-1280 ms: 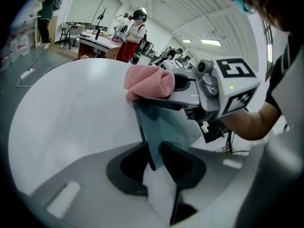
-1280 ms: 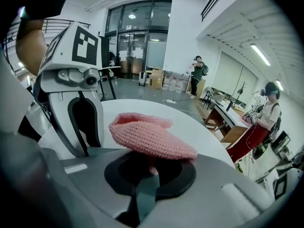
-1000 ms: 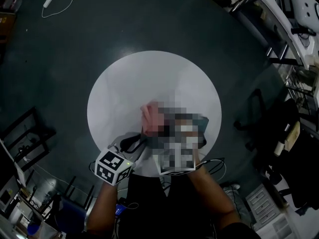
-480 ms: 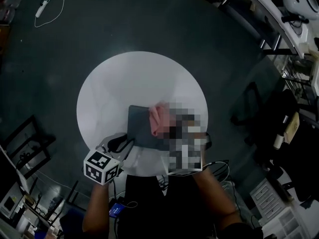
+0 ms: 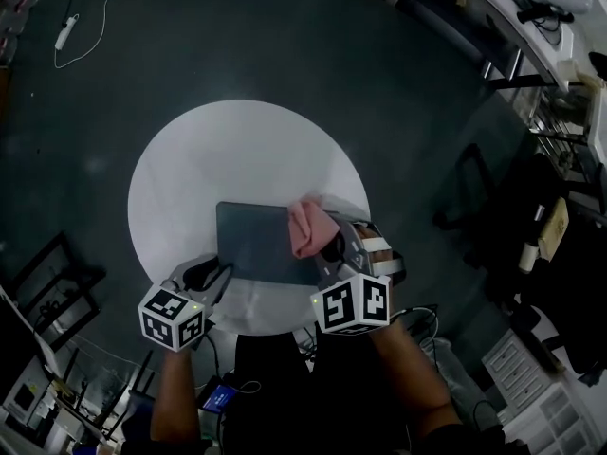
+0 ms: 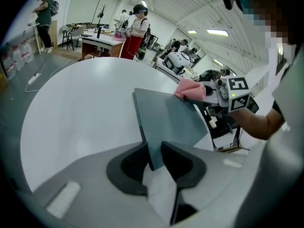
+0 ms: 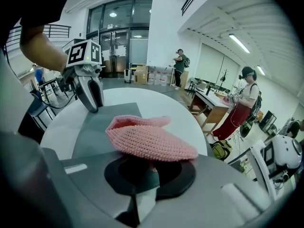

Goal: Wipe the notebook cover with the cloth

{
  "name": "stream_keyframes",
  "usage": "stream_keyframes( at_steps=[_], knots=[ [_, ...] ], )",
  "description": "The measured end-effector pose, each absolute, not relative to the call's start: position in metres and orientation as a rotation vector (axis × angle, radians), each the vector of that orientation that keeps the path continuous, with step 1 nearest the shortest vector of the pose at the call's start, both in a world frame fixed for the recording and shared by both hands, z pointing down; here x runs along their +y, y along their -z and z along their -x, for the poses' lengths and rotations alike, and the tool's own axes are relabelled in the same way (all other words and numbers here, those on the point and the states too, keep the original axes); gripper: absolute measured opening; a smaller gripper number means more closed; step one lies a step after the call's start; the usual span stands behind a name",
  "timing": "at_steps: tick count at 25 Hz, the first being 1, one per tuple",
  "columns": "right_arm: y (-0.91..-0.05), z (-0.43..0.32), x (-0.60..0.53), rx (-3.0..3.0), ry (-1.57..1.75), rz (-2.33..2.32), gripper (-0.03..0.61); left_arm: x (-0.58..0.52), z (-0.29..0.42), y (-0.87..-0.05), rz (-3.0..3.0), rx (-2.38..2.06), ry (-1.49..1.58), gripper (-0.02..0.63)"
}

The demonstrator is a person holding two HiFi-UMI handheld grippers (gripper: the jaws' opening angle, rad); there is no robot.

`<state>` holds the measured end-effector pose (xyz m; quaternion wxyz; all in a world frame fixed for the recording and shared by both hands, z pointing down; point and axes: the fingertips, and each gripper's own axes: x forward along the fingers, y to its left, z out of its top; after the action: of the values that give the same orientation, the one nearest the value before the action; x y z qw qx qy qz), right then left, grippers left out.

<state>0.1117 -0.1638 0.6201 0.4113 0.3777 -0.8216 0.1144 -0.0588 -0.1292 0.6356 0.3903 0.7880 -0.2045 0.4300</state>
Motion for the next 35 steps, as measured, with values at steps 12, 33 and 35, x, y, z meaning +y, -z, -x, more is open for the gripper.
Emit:
stream_keyframes(
  at_steps=[12, 33, 35],
  knots=[
    [-0.624, -0.164, -0.139, -1.986, -0.297, -0.978, 0.031, -0.125, 0.055, -0.635, -1.994, -0.543, -1.104, 0.092],
    [-0.572, 0.006, -0.193, -2.221, -0.181, -0.833, 0.029, -0.13, 0.065, -0.637, -2.021, -0.549, -1.06, 0.092],
    [-0.58, 0.023, -0.194, -2.232, -0.195, -0.803, 0.029, -0.131, 0.065, -0.637, -2.025, -0.555, -1.06, 0.092]
  ],
)
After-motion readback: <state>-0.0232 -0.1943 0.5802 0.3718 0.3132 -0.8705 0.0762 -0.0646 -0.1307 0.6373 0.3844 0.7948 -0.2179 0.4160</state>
